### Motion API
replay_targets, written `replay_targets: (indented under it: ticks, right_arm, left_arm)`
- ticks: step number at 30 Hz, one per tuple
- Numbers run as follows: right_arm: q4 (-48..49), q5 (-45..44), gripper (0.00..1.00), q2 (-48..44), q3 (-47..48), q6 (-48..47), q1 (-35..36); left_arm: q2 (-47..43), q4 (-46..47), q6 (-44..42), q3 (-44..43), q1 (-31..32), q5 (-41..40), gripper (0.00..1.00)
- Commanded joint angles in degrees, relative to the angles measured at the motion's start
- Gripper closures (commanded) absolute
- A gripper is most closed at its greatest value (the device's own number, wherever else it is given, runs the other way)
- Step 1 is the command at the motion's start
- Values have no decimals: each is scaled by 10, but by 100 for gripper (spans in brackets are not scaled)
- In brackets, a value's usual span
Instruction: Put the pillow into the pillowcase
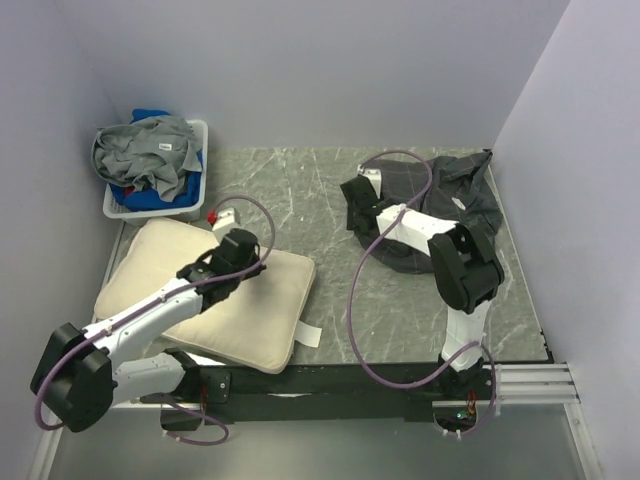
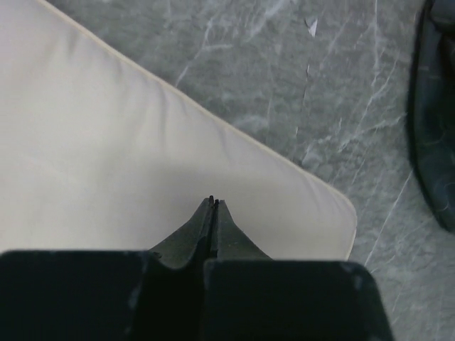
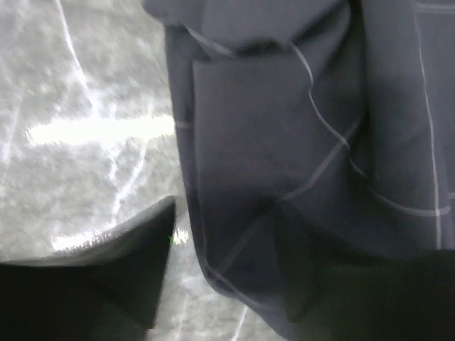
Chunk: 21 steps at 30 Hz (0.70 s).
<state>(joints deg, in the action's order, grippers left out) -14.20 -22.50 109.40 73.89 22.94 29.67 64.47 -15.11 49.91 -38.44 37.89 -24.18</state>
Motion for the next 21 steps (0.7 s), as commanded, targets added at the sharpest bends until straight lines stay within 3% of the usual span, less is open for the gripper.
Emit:
replay_targets:
  ticks: [1, 3, 6, 11, 13, 14, 17, 20, 21]
  right_arm:
    - [-13, 5, 73, -54, -32, 28, -3]
    - [-35, 4, 100, -84, -49, 44, 1]
    - [-29, 4, 100, -172, -122, 72, 20]
    - [-35, 2, 100, -357, -274, 136, 112]
    - [-29, 20, 100, -434, -345, 171, 133]
    - [-23, 25, 100, -457, -370, 183, 137]
    - [-9, 42, 100, -523, -443, 216, 139]
    - [-20, 40, 90, -562, -469, 225, 140]
    - [-22, 36, 81, -572, -474, 226, 141]
  left_arm:
    - [7, 66, -36, -11, -79, 119, 99]
    - [15, 70, -47, -23, -101, 131, 99]
    - [37, 76, -50, -39, -127, 147, 99]
    - [63, 105, -53, -63, -157, 222, 96]
    - [73, 116, -63, -85, -156, 250, 80]
    - [76, 119, -73, -91, -142, 260, 54]
    - [89, 110, -100, -118, -77, 244, 29]
    - [130, 83, -118, -167, -14, 199, 28]
    - [154, 83, -122, -171, -3, 205, 28]
